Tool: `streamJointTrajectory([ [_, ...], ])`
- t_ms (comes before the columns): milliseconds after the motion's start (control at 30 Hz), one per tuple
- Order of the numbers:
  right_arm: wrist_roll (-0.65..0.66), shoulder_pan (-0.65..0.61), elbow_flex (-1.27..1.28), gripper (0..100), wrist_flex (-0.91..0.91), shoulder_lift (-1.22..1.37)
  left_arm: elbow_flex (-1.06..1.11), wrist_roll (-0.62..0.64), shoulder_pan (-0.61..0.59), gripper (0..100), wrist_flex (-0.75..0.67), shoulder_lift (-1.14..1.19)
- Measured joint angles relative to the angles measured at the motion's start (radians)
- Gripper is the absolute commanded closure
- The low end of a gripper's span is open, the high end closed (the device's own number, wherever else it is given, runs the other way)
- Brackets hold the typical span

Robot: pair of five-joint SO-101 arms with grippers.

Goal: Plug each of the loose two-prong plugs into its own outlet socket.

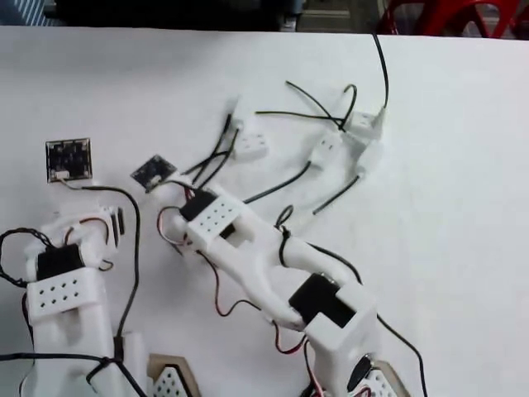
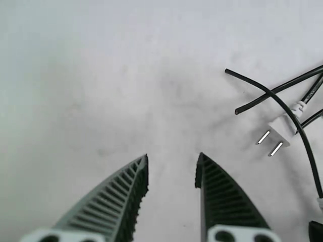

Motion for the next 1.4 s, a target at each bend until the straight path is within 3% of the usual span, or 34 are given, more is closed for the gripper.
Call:
streamJointTrajectory([
  [1400,0.006,0.029,0.028,90.4,0.091,0.000,0.000,0.000,0.000,83,0.000,0.000],
])
